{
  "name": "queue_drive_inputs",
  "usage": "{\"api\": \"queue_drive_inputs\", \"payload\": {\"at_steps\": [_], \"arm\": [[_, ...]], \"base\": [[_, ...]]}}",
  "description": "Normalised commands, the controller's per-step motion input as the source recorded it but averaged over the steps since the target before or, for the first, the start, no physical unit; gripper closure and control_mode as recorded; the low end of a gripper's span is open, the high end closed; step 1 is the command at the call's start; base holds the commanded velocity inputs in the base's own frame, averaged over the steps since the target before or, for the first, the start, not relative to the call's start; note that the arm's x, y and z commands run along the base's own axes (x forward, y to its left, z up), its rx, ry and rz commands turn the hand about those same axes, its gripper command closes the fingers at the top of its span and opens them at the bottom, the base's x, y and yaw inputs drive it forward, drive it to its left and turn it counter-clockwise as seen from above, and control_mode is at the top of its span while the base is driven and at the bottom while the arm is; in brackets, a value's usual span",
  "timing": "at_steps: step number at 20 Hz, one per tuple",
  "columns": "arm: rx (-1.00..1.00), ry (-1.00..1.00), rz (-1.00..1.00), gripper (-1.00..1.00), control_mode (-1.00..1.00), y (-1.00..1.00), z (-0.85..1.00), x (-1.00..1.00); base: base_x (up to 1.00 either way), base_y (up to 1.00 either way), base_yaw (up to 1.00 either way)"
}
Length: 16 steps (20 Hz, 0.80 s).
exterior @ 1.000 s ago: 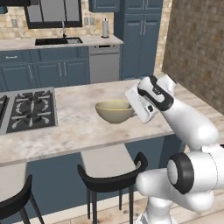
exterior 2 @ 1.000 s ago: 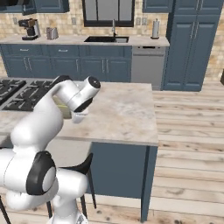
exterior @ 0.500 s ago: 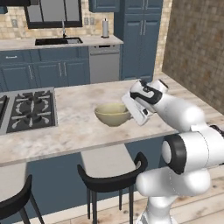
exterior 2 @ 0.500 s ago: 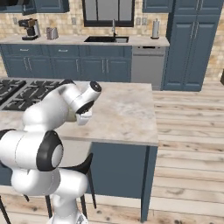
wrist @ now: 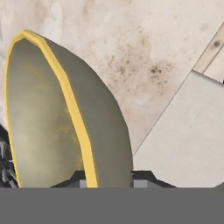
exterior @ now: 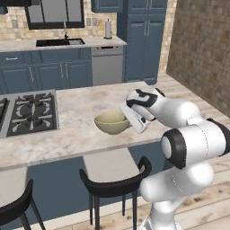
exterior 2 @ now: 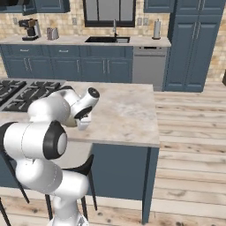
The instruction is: Pick up the bowls from the cabinet and place each bowl in front of a stool on the dining counter.
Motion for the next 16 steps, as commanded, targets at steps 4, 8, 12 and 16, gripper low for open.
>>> {"api": "queue_drive_inputs", "payload": {"at_steps": [4,8,12,16], "arm": [[0.0,-0.01,0.0,1.0,-1.0,0.1,-0.32,0.09],[0.0,-0.04,0.0,1.0,-1.0,0.08,-0.28,0.18],[0.0,-0.05,0.0,1.0,-1.0,0.03,-0.17,0.23],[0.0,-0.07,0.0,1.0,-1.0,0.0,-0.12,0.18]], "base": [[0.0,0.0,0.0],[0.0,0.0,0.0],[0.0,0.0,0.0],[0.0,0.0,0.0]]}}
